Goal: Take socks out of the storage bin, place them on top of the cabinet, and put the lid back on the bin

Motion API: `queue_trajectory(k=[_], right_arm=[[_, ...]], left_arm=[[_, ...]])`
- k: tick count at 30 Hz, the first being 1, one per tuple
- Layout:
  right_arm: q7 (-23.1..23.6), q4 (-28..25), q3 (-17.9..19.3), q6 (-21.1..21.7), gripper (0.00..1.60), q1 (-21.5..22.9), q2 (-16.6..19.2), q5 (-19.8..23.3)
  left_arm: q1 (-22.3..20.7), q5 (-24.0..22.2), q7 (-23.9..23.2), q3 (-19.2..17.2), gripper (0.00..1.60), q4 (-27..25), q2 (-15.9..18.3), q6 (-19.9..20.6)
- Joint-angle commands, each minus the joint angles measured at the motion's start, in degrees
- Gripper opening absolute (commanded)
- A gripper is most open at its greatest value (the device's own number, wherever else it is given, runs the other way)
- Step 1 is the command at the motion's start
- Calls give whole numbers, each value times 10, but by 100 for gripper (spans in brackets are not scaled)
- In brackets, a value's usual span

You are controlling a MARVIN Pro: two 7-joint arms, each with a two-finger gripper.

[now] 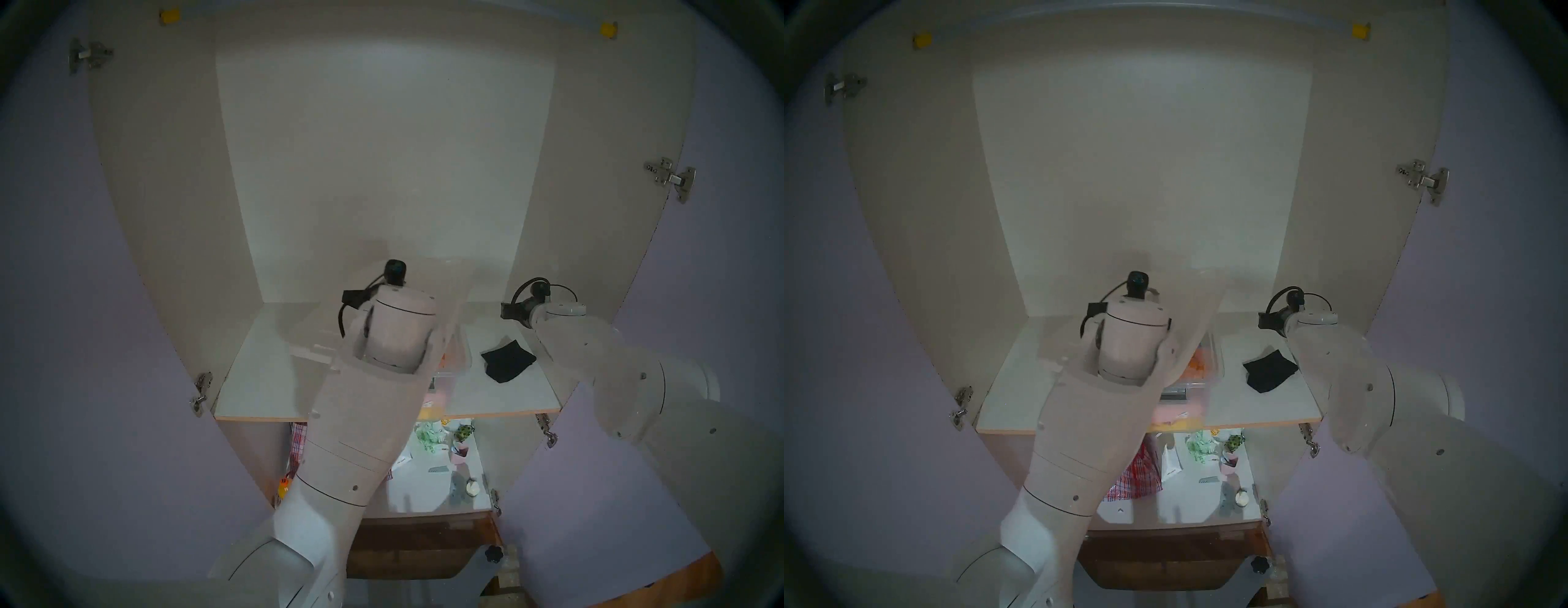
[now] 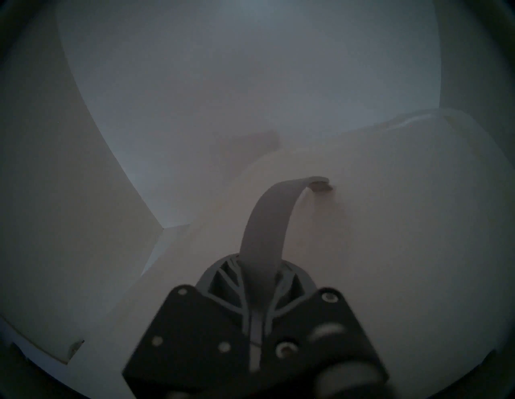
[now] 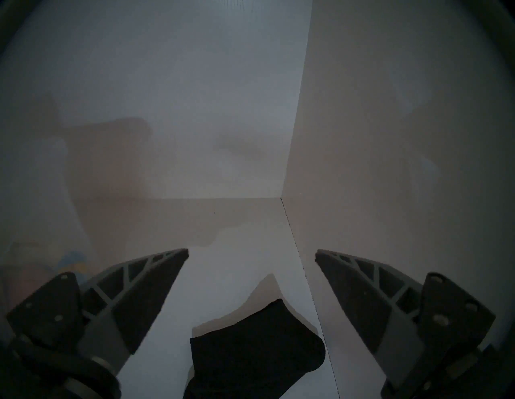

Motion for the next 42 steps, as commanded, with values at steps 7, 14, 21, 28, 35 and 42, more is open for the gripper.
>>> queue_trajectory(k=[7,14,21,28,35,42], right_arm=[[0,-12,-1,-8,160,19,1,-1],[0,-12,-1,-8,160,19,1,-1],[1,-12,-1,-9,160,19,1,-1],[1,-11,-1,-11,160,19,1,-1],[1,-12,-1,-10,160,19,1,-1],[1,-12,-1,-10,160,19,1,-1]], left_arm=[[-69,-13,70,-8,0,116,-37,-92],[-116,-16,97,-26,0,212,-78,-156],[-168,-20,140,-63,0,314,-118,-254],[-205,-12,181,-63,0,412,-123,-336],[-232,-21,195,-68,0,474,-129,-355],[-241,-49,208,-103,0,488,-135,-370]])
